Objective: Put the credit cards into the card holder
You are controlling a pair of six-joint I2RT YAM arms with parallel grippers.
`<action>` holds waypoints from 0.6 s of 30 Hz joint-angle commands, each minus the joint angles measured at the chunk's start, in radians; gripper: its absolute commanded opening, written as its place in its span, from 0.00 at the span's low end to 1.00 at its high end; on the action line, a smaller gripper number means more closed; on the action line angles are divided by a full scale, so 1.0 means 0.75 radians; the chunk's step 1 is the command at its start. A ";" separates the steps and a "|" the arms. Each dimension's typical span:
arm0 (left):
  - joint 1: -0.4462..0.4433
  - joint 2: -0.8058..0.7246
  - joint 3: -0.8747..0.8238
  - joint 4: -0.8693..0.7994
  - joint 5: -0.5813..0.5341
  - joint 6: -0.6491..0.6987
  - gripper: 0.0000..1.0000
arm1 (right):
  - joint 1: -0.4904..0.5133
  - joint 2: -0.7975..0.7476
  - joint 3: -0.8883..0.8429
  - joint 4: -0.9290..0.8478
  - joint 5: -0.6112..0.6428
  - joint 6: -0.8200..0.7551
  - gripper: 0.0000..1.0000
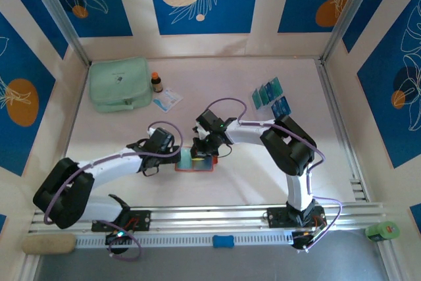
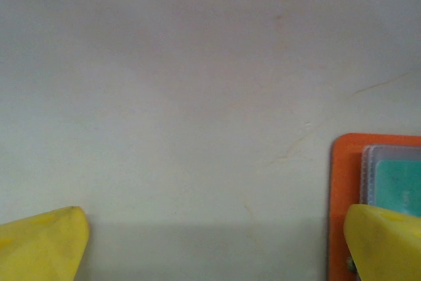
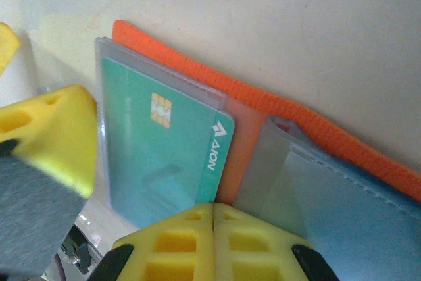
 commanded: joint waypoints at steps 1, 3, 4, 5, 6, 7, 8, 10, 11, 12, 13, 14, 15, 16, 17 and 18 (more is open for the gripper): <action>0.013 -0.054 0.056 -0.036 0.020 0.013 1.00 | -0.003 -0.001 -0.020 -0.026 -0.017 0.010 0.04; 0.013 -0.073 0.066 -0.044 0.021 0.013 1.00 | -0.005 -0.006 -0.015 -0.033 -0.017 0.003 0.05; 0.013 -0.083 0.070 -0.049 0.020 0.013 1.00 | -0.006 -0.011 -0.011 -0.039 -0.015 0.000 0.05; 0.013 -0.091 0.074 -0.055 0.019 0.012 1.00 | -0.005 -0.017 -0.007 -0.046 -0.012 -0.005 0.06; 0.013 -0.102 0.077 -0.062 0.017 0.012 1.00 | -0.007 -0.028 0.000 -0.058 -0.006 -0.010 0.06; 0.013 -0.112 0.081 -0.066 0.016 0.012 1.00 | -0.009 -0.039 0.004 -0.068 0.000 -0.016 0.07; 0.013 -0.120 0.085 -0.069 0.014 0.012 1.00 | -0.012 -0.051 0.006 -0.075 0.005 -0.022 0.07; 0.013 -0.138 0.090 -0.076 0.016 0.014 1.00 | -0.020 -0.078 0.012 -0.091 0.013 -0.029 0.09; 0.013 -0.146 0.093 -0.081 0.016 0.015 1.00 | -0.024 -0.093 0.016 -0.097 0.015 -0.033 0.10; 0.013 -0.152 0.095 -0.083 0.016 0.015 1.00 | -0.031 -0.106 0.018 -0.105 0.016 -0.037 0.11; 0.013 -0.157 0.099 -0.087 0.018 0.015 1.00 | -0.037 -0.122 0.022 -0.114 0.020 -0.041 0.12; 0.013 -0.164 0.100 -0.089 0.020 0.019 1.00 | -0.042 -0.134 0.023 -0.121 0.022 -0.045 0.13; 0.013 -0.170 0.104 -0.089 0.022 0.019 1.00 | -0.049 -0.150 0.023 -0.130 0.024 -0.050 0.13; 0.013 -0.176 0.106 -0.091 0.026 0.024 1.00 | -0.056 -0.165 0.025 -0.142 0.030 -0.057 0.14; 0.013 -0.181 0.106 -0.089 0.032 0.026 1.00 | -0.062 -0.180 0.025 -0.152 0.038 -0.063 0.14; 0.013 -0.188 0.106 -0.087 0.039 0.029 1.00 | -0.071 -0.196 0.023 -0.164 0.049 -0.074 0.14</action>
